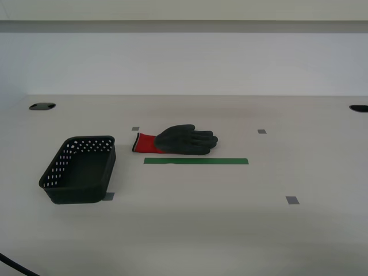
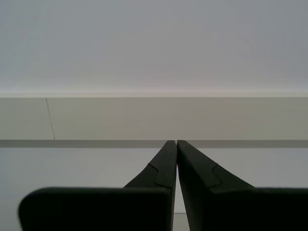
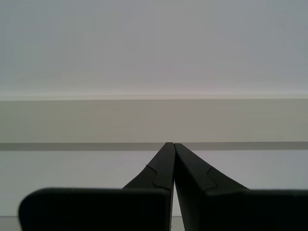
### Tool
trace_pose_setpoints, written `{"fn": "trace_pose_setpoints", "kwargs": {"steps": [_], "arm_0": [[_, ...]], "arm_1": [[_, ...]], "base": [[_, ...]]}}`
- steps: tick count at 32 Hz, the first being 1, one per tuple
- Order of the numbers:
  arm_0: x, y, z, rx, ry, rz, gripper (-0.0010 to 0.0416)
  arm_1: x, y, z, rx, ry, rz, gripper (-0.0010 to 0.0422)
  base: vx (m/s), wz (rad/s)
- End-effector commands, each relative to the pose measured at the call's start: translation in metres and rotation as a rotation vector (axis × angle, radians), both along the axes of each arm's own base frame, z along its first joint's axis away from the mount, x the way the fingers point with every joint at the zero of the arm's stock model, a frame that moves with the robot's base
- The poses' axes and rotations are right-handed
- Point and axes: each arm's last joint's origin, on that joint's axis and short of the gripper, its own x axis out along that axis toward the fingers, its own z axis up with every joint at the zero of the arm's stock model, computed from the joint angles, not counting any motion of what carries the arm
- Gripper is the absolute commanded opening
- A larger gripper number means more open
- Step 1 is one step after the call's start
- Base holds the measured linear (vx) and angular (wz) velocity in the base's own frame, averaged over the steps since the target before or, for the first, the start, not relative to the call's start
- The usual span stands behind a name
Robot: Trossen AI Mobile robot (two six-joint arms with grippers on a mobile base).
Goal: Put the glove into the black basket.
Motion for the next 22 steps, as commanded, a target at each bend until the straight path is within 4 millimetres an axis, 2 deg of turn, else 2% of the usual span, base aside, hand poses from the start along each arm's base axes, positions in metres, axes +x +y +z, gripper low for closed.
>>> {"fn": "trace_pose_setpoints", "kwargs": {"steps": [1, 17, 22], "arm_0": [[0.0001, 0.0001, 0.0007, 0.0, -0.003, 0.0, 0.0001], [0.0001, 0.0001, 0.0007, 0.0, -0.003, 0.0, 0.0001], [0.0001, 0.0001, 0.0007, 0.0, -0.003, 0.0, 0.0001]], "arm_1": [[-0.0001, 0.0, 0.0007, -0.001, -0.005, 0.001, 0.0], [-0.0002, 0.0001, 0.0013, -0.003, -0.011, 0.001, 0.0], [0.0009, -0.0004, 0.0069, -0.023, -0.025, -0.012, 0.0]], "base": [[0.0, 0.0], [0.0, 0.0], [0.0, 0.0]]}}
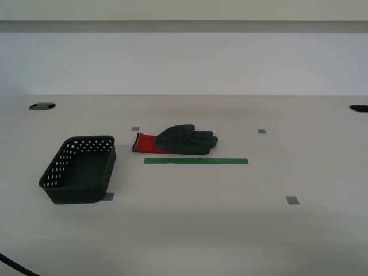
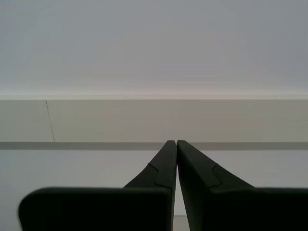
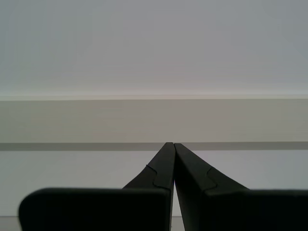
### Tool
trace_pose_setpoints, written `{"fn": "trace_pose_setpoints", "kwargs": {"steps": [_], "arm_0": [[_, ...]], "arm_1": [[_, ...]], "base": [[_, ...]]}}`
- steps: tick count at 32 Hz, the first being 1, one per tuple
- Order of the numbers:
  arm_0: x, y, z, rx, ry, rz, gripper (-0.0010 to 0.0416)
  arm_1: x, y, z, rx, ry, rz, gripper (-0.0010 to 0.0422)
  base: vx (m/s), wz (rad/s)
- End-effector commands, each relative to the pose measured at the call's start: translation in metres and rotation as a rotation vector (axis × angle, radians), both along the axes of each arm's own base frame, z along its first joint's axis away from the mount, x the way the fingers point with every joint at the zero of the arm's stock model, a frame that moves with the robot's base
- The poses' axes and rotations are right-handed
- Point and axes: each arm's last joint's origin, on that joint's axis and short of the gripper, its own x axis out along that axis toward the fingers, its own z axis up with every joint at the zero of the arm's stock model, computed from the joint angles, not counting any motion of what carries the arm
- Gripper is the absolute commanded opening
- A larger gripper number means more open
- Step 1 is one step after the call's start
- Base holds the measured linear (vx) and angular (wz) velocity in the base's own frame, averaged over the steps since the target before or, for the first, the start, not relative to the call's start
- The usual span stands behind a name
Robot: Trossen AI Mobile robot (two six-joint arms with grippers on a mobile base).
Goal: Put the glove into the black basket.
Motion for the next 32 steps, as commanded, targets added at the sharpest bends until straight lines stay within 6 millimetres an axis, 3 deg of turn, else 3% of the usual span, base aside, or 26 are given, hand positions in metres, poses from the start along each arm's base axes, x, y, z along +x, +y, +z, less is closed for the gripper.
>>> {"fn": "trace_pose_setpoints", "kwargs": {"steps": [1, 4, 10, 13, 15, 17, 22, 27, 32], "arm_0": [[0.0, 0.0, 0.001, 0.0, -0.003, 0.0, 0.0001], [0.0, 0.0, 0.001, 0.0, -0.003, 0.001, 0.0001], [0.0, 0.0, 0.001, 0.0, -0.003, 0.0, 0.0001], [0.0, 0.0, 0.001, 0.0, -0.003, 0.001, 0.0001], [0.0, 0.0, 0.001, 0.0, -0.003, 0.001, 0.0], [0.0, 0.0, 0.001, 0.0, -0.003, 0.0, 0.0001], [0.0, 0.0, 0.001, 0.0, -0.003, 0.0, 0.0], [0.0, 0.0, 0.001, 0.0, -0.002, 0.0, 0.0001], [0.0, 0.0, 0.0, 0.0, 0.0, 0.0, 0.0]], "arm_1": [[0.001, -0.001, 0.006, -0.039, -0.016, -0.036, 0.0], [0.004, -0.004, 0.015, -0.09, 0.027, -0.134, 0.0], [0.021, -0.026, 0.035, -0.053, 0.318, -0.214, 0.0], [0.032, -0.043, 0.041, -0.005, 0.388, -0.275, 0.0], [0.047, -0.068, 0.045, 0.026, 0.464, -0.355, 0.0], [0.054, -0.081, 0.045, 0.041, 0.506, -0.39, 0.0], [0.097, -0.129, 0.023, 0.154, 0.759, -0.492, 0.0], [0.135, -0.168, -0.001, 0.265, 0.883, -0.567, 0.0], [0.174, -0.191, -0.03, 0.3, 0.966, -0.582, 0.0]], "base": [[0.0, 0.0], [0.0, 0.0], [0.0, 0.0], [0.0, 0.0], [0.0, 0.0], [0.0, 0.0], [0.0, 0.0], [0.0, 0.0], [0.0, 0.0]]}}
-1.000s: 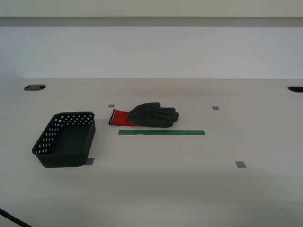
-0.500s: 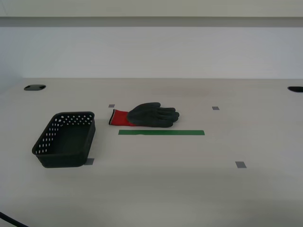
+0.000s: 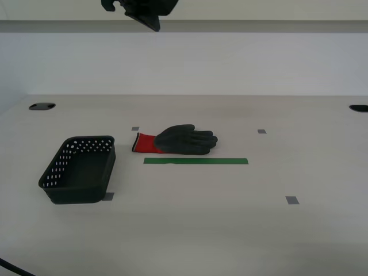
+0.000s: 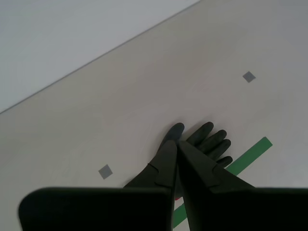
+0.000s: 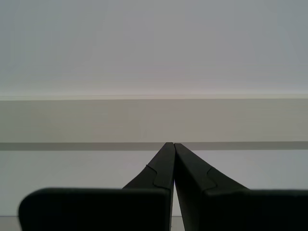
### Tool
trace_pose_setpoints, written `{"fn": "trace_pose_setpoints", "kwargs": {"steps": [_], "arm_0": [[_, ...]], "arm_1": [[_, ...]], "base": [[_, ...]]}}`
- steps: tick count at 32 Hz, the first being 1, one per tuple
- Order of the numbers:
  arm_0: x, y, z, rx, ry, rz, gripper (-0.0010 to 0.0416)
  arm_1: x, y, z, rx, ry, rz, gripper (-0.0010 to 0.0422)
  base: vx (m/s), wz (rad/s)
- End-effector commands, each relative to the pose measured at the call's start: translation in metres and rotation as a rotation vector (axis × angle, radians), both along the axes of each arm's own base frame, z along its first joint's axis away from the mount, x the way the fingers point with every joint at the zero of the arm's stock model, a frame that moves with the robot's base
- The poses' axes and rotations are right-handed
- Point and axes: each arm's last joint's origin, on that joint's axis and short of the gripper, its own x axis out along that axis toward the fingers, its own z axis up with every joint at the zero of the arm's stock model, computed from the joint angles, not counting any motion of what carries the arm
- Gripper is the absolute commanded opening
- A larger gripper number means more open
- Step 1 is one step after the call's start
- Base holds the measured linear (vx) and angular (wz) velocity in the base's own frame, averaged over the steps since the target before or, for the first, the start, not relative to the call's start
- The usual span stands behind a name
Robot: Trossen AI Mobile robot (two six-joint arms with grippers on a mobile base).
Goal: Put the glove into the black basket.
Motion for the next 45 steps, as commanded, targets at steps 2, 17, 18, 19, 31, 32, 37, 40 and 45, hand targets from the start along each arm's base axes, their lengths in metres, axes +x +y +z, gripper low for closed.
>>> {"fn": "trace_pose_setpoints", "kwargs": {"steps": [2, 17, 18, 19, 31, 32, 37, 40, 45], "arm_0": [[0.0, 0.0, 0.001, 0.0, -0.003, 0.0, 0.0001], [0.0, 0.0, 0.0, 0.0, 0.002, 0.0, 0.0001], [0.0, 0.0, 0.0, 0.0, 0.001, 0.0, 0.0001], [0.0, 0.0, 0.0, 0.0, 0.002, 0.0, 0.0], [0.0, 0.0, -0.002, 0.0, 0.024, 0.001, 0.0001], [0.0, 0.0, -0.002, 0.0, 0.024, 0.0, 0.0001], [0.0, 0.0, -0.002, 0.0, 0.024, 0.0, 0.0], [0.0, 0.0, -0.002, 0.0, 0.024, 0.001, 0.0], [0.0, 0.0, -0.002, 0.0, 0.024, 0.0, 0.0001]], "arm_1": [[0.029, -0.014, -0.029, 0.052, 0.104, -0.009, 0.0], [0.066, -0.067, -0.145, 0.152, 0.36, -0.088, 0.0], [0.065, -0.069, -0.147, 0.15, 0.368, -0.083, 0.0], [0.063, -0.071, -0.158, 0.147, 0.397, -0.081, 0.0], [0.041, -0.101, -0.226, 0.158, 0.543, 0.001, 0.0], [0.041, -0.101, -0.226, 0.16, 0.542, -0.003, 0.0], [0.043, -0.101, -0.223, 0.16, 0.532, -0.014, 0.0], [0.042, -0.1, -0.225, 0.163, 0.539, -0.009, 0.0018], [0.041, -0.099, -0.226, 0.177, 0.55, 0.002, 0.0108]], "base": [[0.0, 0.0], [0.0, 0.0], [0.0, 0.0], [0.0, 0.0], [0.0, 0.0], [0.0, 0.0], [0.0, 0.0], [0.0, 0.0], [0.0, 0.0]]}}
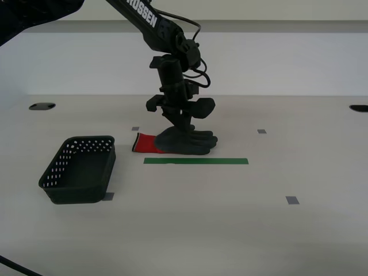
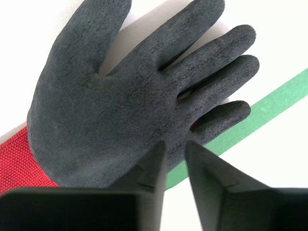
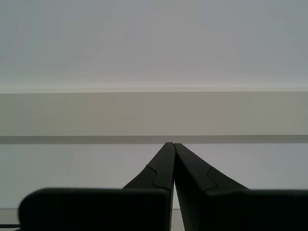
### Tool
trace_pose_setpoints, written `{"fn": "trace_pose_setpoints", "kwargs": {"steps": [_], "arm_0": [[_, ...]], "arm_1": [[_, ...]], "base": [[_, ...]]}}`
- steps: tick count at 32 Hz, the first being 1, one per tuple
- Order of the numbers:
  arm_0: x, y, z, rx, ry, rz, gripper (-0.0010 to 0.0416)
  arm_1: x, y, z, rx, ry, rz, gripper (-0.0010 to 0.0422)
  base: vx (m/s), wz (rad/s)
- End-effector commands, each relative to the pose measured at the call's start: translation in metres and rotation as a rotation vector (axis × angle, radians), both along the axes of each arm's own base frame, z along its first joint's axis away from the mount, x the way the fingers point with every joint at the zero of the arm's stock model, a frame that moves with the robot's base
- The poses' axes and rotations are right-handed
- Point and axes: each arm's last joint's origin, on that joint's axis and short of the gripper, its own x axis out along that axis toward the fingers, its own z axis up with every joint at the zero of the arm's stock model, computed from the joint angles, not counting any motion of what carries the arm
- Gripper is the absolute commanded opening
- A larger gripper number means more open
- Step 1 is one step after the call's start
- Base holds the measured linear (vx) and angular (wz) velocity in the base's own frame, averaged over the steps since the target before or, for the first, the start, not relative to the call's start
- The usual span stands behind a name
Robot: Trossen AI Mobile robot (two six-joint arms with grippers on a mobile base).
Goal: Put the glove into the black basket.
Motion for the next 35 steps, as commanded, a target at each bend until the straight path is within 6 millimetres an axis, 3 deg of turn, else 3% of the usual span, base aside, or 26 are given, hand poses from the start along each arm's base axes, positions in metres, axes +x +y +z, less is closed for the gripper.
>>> {"fn": "trace_pose_setpoints", "kwargs": {"steps": [1, 8, 11, 15, 23, 31, 34, 35], "arm_0": [[0.0, 0.0, 0.001, 0.0, -0.005, 0.0, 0.0001], [0.0, 0.0, 0.001, 0.0, -0.005, 0.001, 0.0001], [0.0, 0.0, 0.001, 0.0, -0.005, 0.0, 0.0001], [0.0, 0.0, 0.001, 0.0, -0.004, 0.001, 0.0001], [0.0, 0.0, 0.001, 0.0, -0.004, 0.001, 0.0001], [0.0, 0.0, 0.001, 0.0, -0.006, 0.001, 0.0001], [0.0, 0.0, 0.001, 0.0, -0.005, 0.001, 0.0001], [0.0, 0.0, 0.001, 0.0, -0.003, 0.001, 0.0001]], "arm_1": [[0.0, 0.0, 0.0, 0.02, -0.004, 0.01, 0.0127], [0.001, 0.002, -0.003, 0.099, -0.067, 0.072, 0.0264], [0.001, 0.004, -0.009, 0.156, -0.093, 0.084, 0.028], [-0.002, 0.003, -0.02, 0.143, -0.097, 0.093, 0.0279], [-0.003, 0.0, -0.024, 0.071, -0.079, 0.169, 0.0279], [-0.016, 0.003, -0.055, 0.105, 0.004, 0.183, 0.0275], [-0.015, 0.002, -0.053, 0.099, 0.012, 0.243, 0.0204], [-0.014, 0.002, -0.051, 0.099, 0.013, 0.242, 0.0141]], "base": [[0.0, 0.0], [0.0, 0.0], [0.0, 0.0], [0.0, 0.0], [0.0, 0.0], [0.0, 0.0], [0.0, 0.0], [0.0, 0.0]]}}
